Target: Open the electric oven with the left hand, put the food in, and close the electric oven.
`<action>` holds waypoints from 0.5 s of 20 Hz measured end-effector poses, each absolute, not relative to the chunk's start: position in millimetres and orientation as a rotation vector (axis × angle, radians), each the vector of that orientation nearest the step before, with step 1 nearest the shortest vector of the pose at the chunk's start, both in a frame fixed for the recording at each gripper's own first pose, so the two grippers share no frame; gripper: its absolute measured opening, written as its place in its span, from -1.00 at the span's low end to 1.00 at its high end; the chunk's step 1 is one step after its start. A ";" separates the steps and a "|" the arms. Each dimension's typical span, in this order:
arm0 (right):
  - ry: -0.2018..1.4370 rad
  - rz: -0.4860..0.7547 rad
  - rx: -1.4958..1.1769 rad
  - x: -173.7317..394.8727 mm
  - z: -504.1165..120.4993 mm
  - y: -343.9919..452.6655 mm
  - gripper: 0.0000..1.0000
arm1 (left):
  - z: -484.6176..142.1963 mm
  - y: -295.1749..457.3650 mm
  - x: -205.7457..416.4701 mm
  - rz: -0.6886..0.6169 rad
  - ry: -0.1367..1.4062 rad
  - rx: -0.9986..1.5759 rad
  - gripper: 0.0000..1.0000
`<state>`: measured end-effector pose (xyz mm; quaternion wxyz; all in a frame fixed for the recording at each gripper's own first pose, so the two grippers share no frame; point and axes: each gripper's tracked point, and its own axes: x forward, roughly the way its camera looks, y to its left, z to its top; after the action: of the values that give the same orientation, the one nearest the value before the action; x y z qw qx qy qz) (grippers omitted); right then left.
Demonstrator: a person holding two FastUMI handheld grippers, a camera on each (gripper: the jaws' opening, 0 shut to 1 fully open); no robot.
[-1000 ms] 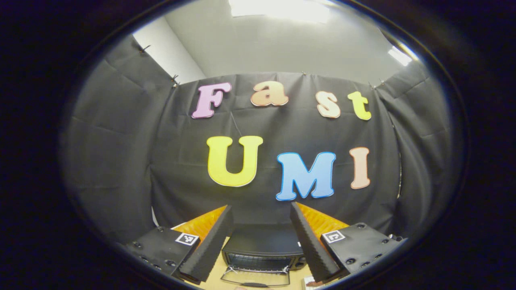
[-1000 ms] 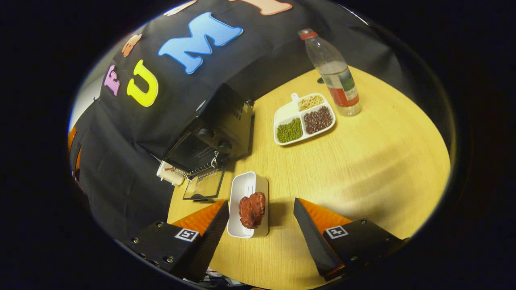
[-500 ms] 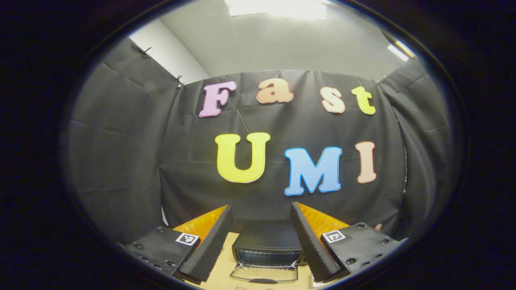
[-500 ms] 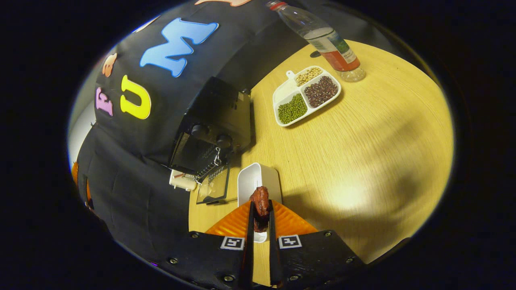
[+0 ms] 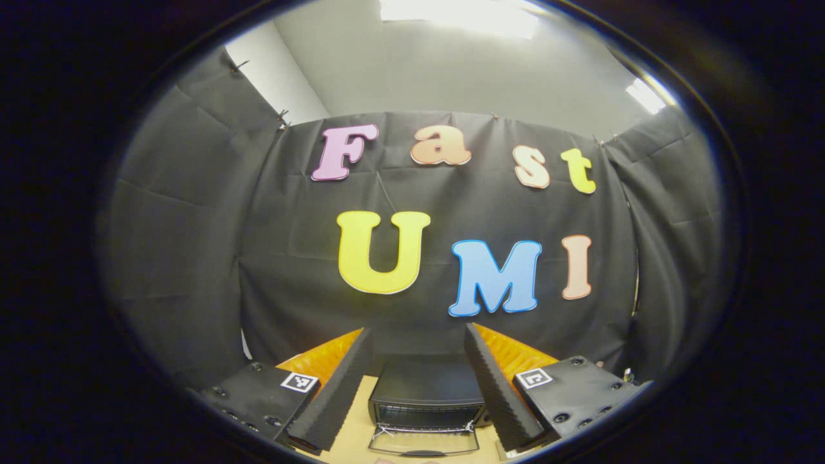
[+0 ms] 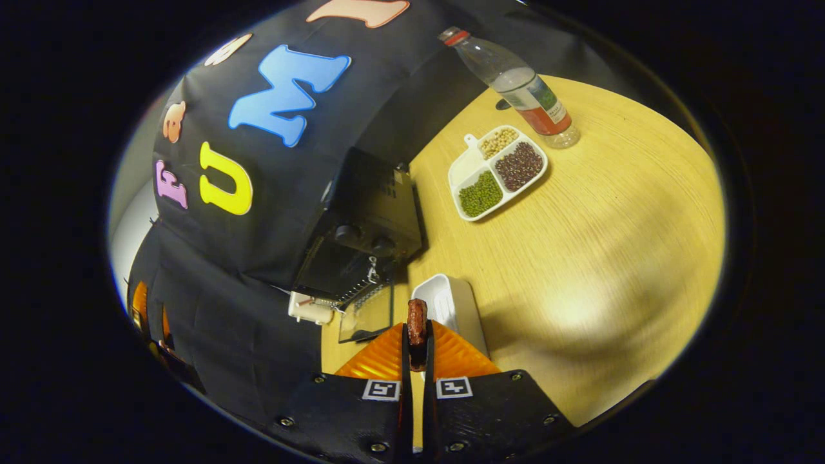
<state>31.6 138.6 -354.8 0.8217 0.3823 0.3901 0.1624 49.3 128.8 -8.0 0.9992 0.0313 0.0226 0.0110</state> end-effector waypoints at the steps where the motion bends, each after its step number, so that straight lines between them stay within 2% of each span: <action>1: 0.803 0.359 0.837 30.9 -341.3 146.0 -0.88 | -8.0 132.7 50.4 0.010 0.044 0.060 1.00; 10: 0.668 0.459 0.917 44.6 -263.1 235.0 -0.88 | -14.5 166.7 60.4 -0.076 0.051 0.053 1.00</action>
<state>44.6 235.0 -263.1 0.8186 0.4303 0.3137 0.2154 60.4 166.7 -14.5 0.9986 0.0266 0.0257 -0.0379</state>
